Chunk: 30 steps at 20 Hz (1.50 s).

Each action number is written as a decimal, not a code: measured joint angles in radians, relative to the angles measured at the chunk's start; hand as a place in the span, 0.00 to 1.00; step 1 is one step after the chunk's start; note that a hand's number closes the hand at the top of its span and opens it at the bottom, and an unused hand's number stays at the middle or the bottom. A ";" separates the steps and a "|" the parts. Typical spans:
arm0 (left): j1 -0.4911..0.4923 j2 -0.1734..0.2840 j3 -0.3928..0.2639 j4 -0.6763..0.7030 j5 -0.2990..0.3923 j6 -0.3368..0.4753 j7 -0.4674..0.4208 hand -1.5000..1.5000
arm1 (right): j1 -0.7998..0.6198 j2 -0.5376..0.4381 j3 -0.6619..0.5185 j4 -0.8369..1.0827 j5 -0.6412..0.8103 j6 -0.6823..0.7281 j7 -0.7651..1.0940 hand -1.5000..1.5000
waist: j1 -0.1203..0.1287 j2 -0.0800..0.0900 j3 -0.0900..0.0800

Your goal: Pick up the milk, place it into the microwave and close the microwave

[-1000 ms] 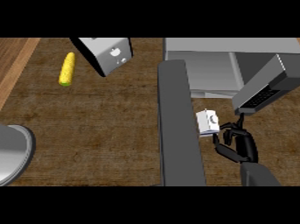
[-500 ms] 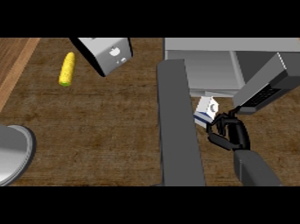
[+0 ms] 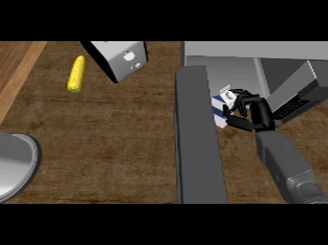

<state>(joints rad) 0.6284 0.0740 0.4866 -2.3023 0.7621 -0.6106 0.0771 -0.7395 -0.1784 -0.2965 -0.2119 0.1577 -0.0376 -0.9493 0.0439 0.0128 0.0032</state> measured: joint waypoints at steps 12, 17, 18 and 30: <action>-0.093 0.040 -0.006 0.018 0.002 0.009 0.023 0.00 | -0.186 -0.089 0.001 0.072 0.033 -0.074 0.144 1.00 | 0.043 0.024 0.001; -0.124 0.059 -0.005 0.034 0.019 0.011 0.026 0.00 | -0.213 -0.129 0.013 0.083 0.062 -0.178 0.169 1.00 | 0.064 0.037 0.002; -0.129 0.063 -0.002 0.039 0.021 0.010 0.026 0.00 | -0.219 -0.134 0.012 0.086 0.062 -0.195 0.176 1.00 | 0.068 0.039 0.002; -0.187 0.102 0.003 0.067 0.028 0.013 0.034 0.00 | -0.273 -0.198 -0.002 0.108 0.070 -0.302 0.236 1.00 | 0.112 0.067 0.006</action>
<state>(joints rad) 0.4418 0.1756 0.4897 -2.2349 0.7906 -0.5978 0.1110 -1.0121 -0.3760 -0.2982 -0.1044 0.2273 -0.3392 -0.7131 0.1563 0.0793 0.0089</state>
